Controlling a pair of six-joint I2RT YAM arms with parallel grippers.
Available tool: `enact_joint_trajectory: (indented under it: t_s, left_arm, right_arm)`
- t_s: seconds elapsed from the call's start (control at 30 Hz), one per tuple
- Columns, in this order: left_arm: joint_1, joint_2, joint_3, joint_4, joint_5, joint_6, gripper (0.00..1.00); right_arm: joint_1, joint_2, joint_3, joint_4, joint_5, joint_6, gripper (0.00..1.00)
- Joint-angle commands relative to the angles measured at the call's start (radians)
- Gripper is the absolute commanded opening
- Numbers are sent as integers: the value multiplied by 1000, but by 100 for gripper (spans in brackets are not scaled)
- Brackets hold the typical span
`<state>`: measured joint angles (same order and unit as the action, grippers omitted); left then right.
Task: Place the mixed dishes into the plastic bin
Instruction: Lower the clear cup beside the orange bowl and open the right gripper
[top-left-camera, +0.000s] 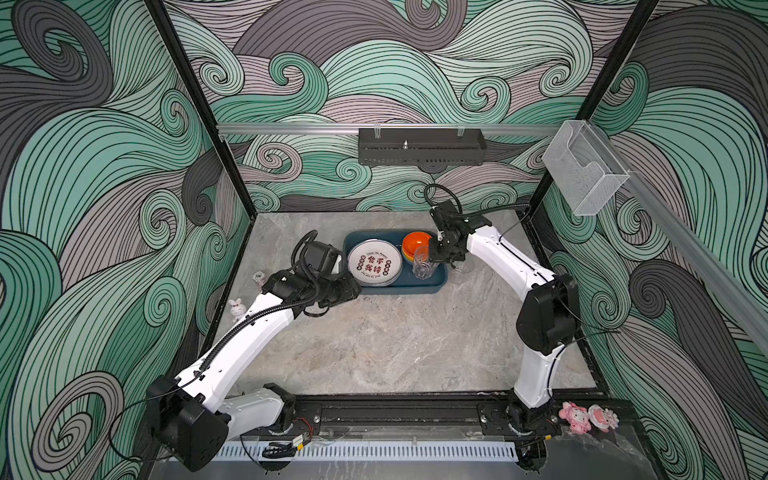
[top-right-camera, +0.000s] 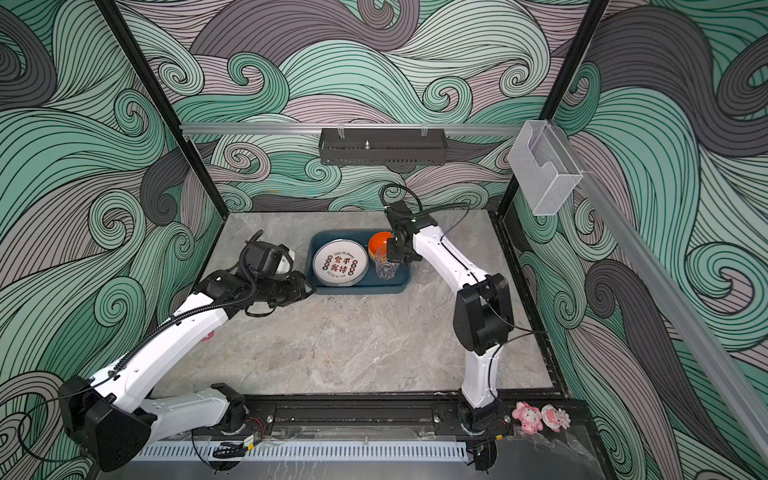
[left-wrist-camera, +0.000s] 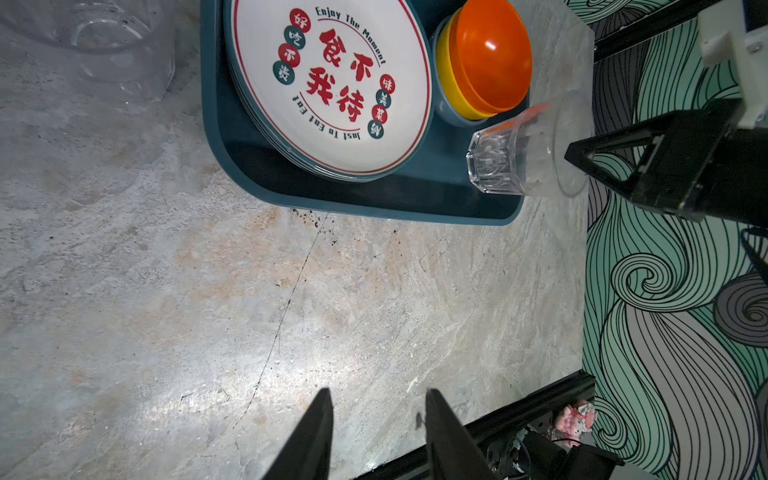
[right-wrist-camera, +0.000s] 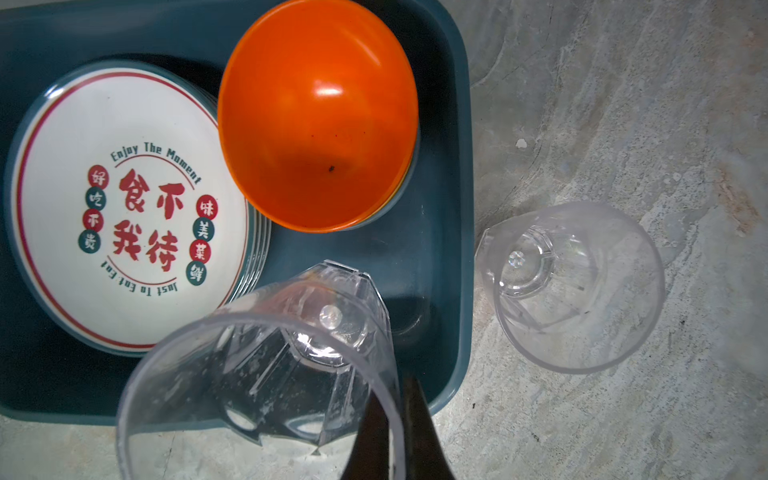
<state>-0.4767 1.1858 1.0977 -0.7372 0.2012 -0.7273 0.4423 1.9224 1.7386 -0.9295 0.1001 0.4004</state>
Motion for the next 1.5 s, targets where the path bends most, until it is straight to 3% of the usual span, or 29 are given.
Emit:
enact_joint_trajectory:
  t_s: [0.0, 1.33, 1.47]
  left_arm:
    - [13, -33, -8, 1, -20, -11, 40]
    - [30, -40, -58, 18, 1, -38, 41]
    - [33, -40, -61, 19, 3, -38, 41]
  right_arm:
    - [-8, 20, -6, 28, 23, -1, 0]
    - [-16, 142, -23, 56, 10, 9, 0]
    - [-16, 144, -24, 56, 6, 11, 7]
